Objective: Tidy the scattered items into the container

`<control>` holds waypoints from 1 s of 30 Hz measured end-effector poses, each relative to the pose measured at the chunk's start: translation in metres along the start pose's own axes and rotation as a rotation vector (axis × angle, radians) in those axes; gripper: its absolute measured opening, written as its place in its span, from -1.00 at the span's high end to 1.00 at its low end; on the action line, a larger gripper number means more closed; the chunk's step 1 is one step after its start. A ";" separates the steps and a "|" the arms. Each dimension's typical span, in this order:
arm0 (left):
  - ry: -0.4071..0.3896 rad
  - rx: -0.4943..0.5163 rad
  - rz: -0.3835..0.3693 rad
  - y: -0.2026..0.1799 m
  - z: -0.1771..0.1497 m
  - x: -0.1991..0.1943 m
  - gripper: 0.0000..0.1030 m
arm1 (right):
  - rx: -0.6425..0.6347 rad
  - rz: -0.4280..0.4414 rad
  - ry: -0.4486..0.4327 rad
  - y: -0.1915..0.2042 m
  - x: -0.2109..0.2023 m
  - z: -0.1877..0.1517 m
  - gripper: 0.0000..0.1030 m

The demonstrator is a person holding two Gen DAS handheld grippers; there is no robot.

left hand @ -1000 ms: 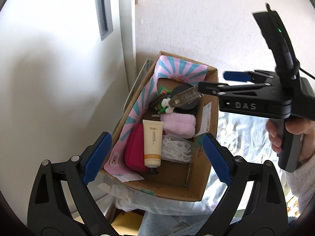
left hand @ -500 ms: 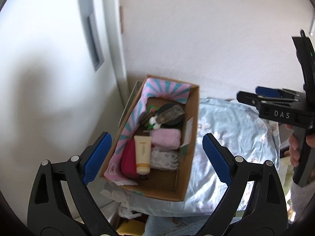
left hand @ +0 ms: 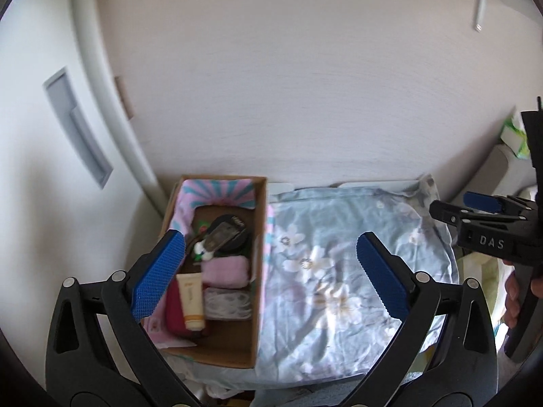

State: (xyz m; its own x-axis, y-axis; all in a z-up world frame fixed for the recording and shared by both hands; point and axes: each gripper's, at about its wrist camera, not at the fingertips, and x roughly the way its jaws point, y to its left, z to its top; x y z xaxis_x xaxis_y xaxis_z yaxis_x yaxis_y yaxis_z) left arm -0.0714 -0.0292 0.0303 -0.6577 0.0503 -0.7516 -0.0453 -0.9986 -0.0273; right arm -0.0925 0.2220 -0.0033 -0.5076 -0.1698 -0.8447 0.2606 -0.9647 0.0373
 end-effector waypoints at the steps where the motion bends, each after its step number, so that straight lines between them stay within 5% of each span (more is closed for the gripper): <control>1: 0.000 0.014 -0.005 -0.006 0.001 0.000 -0.97 | 0.008 -0.009 -0.003 -0.003 -0.004 -0.002 -0.31; 12: -0.003 0.087 -0.034 -0.035 0.002 -0.012 -0.97 | 0.050 -0.054 -0.033 -0.019 -0.035 -0.021 -0.31; 30: 0.002 -0.014 0.045 0.003 -0.012 -0.030 -0.97 | -0.036 0.007 -0.042 0.022 -0.038 -0.018 -0.31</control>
State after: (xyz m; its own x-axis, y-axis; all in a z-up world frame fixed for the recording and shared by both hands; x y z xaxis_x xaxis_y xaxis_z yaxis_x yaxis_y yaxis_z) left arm -0.0422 -0.0340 0.0450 -0.6573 0.0049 -0.7537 -0.0049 -1.0000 -0.0022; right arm -0.0530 0.2111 0.0197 -0.5397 -0.1858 -0.8211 0.2936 -0.9556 0.0233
